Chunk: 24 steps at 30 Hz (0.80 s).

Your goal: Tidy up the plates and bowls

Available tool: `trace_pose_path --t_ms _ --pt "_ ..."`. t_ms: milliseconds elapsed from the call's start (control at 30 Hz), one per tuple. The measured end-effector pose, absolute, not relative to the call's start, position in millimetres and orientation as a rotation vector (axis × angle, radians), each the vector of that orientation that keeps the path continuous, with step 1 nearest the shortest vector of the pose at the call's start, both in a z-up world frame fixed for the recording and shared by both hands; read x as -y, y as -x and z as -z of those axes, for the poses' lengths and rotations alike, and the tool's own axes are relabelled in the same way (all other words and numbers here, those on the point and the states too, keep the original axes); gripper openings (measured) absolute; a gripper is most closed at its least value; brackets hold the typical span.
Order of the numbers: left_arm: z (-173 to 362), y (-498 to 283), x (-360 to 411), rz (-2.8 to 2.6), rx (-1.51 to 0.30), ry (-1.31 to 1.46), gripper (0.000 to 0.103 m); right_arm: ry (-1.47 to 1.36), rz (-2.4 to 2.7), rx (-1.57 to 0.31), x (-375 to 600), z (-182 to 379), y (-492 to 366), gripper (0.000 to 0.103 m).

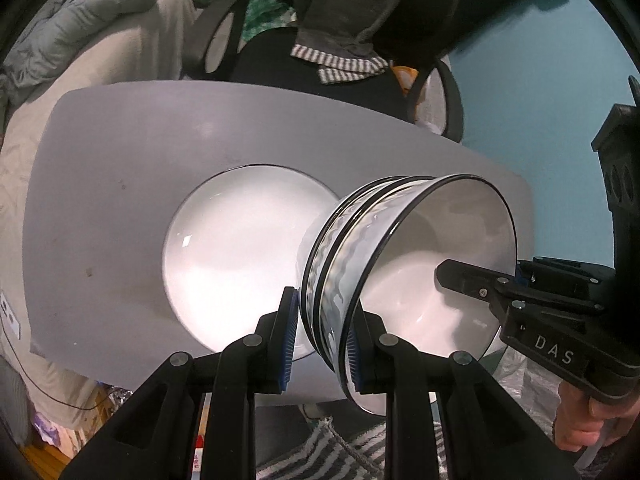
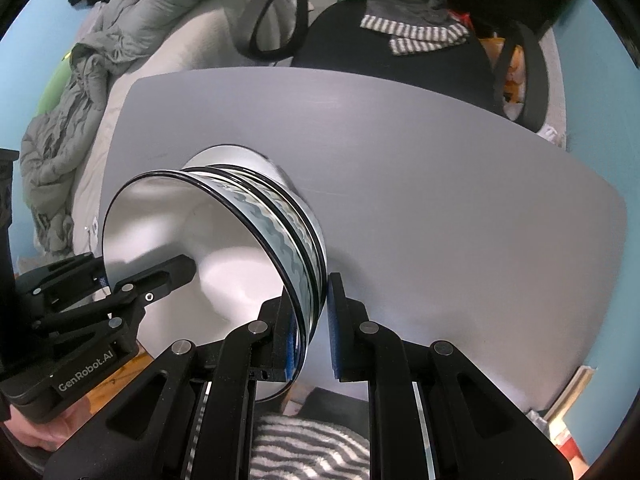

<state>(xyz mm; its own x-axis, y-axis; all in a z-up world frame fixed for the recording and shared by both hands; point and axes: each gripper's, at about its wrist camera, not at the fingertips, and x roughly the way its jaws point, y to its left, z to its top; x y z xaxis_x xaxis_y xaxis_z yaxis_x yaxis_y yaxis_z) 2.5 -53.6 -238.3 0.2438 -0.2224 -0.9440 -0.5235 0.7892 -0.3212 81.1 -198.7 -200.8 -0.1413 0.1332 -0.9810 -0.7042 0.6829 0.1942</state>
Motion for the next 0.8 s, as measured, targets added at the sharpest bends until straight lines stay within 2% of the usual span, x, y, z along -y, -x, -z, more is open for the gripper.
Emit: trace_pose_path --t_ms 800 --pt "279.6 25.9 11.7 -0.227 -1.410 0.690 0.022 0.476 -0.737 -1.651 144.8 250.6 -51.3 0.013"
